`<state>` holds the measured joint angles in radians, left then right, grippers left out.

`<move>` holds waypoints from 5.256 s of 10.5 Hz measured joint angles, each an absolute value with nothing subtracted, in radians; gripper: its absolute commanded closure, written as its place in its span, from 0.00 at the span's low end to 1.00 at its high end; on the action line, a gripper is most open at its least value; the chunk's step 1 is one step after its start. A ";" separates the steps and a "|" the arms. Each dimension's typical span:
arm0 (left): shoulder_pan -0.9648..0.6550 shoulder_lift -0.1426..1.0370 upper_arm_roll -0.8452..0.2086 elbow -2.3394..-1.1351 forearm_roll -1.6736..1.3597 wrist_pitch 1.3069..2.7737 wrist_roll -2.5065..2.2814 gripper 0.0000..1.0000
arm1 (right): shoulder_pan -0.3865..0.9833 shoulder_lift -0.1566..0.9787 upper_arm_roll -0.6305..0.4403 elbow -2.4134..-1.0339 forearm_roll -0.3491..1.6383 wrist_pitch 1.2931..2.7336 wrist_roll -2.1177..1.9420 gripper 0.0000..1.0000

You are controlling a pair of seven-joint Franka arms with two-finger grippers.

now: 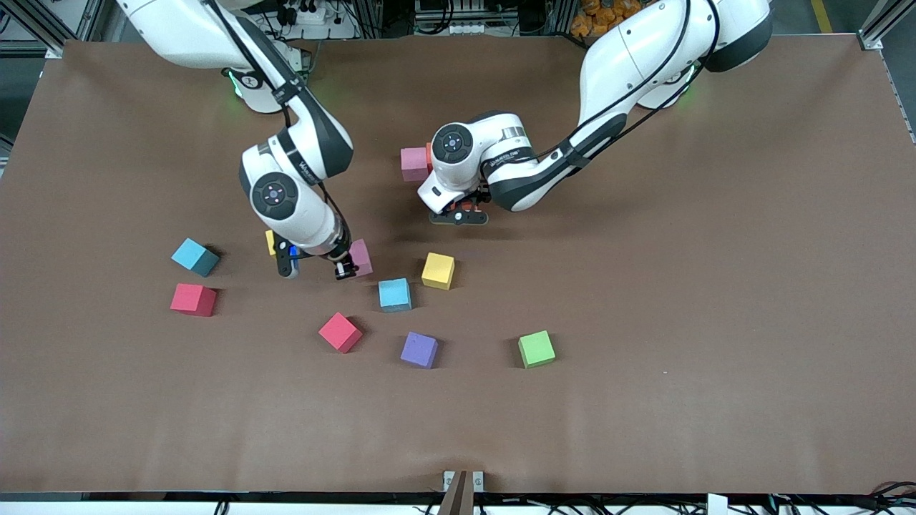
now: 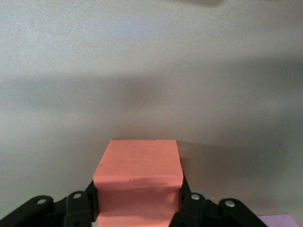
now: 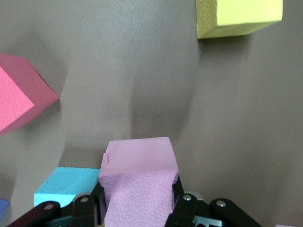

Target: Form number 2 with 11 blocks

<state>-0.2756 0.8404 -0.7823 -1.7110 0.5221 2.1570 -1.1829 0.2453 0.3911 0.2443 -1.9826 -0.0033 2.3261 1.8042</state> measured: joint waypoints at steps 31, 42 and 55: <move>0.150 0.715 -1.026 -1.701 0.529 2.056 -0.872 0.00 | 0.226 0.358 0.487 -2.204 0.179 2.516 1.980 1.00; -0.032 0.751 -0.502 -1.558 0.507 2.559 0.309 0.00 | 0.324 0.429 0.498 -2.179 0.180 2.575 2.139 1.00; -0.104 0.881 -0.416 -1.519 0.482 2.778 0.420 0.00 | 0.324 0.441 0.482 -2.176 0.177 2.578 2.174 1.00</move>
<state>-0.1042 0.8809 -0.4160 -1.5190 0.4816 2.7777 0.4201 0.3242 0.4409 0.4818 -2.1756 0.1766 2.5781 2.1737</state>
